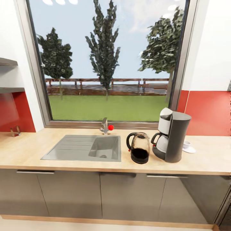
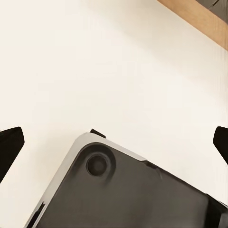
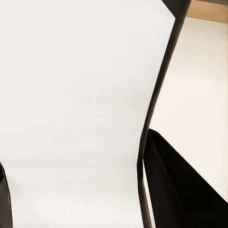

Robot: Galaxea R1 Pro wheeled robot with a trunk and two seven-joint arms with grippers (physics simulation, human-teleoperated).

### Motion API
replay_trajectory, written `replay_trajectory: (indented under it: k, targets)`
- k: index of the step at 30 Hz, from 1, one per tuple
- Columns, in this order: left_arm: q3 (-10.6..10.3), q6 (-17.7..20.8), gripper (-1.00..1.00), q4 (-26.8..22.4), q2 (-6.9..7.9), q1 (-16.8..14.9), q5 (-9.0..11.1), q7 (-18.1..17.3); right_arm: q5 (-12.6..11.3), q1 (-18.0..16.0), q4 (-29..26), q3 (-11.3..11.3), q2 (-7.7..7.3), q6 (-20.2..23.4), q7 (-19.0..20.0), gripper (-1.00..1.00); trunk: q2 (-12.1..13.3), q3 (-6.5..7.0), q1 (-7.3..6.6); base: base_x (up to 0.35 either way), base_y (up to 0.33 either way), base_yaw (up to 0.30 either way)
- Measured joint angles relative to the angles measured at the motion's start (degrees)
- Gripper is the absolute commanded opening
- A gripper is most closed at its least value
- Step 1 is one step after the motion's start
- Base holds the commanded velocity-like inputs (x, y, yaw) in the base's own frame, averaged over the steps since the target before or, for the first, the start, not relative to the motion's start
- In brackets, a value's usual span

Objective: Set up a coffee station on the kitchen countertop: keep the coffee maker on the countertop, move the bottle of coffee from the kitchen shelf to the counter next to the coffee maker, place a paper coffee filter on top of the coffee maker, put the saucer next to the coffee maker with the coffee cup on the saucer, and place the electric kettle next to the coffee maker.

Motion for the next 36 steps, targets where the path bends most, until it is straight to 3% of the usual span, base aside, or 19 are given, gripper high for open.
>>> replay_trajectory:
  k: [23, 36]
  targets:
    - [0.0, 0.0, 1.00, 0.0, 0.02, 0.0, 0.0, 0.0, -0.1, 0.0, 0.0, -0.1, 0.09, 0.1, -0.1, -1.00, 0.0, 0.00, 0.00, -0.002, -0.290, 0.000]
    - [0.0, -0.1, 1.00, 0.0, 0.00, 0.0, -0.1, 0.0, -0.2, 0.0, 0.0, -0.1, -0.20, 0.0, -0.1, -1.00, 0.0, 0.00, 0.01, -0.097, -0.287, 0.000]
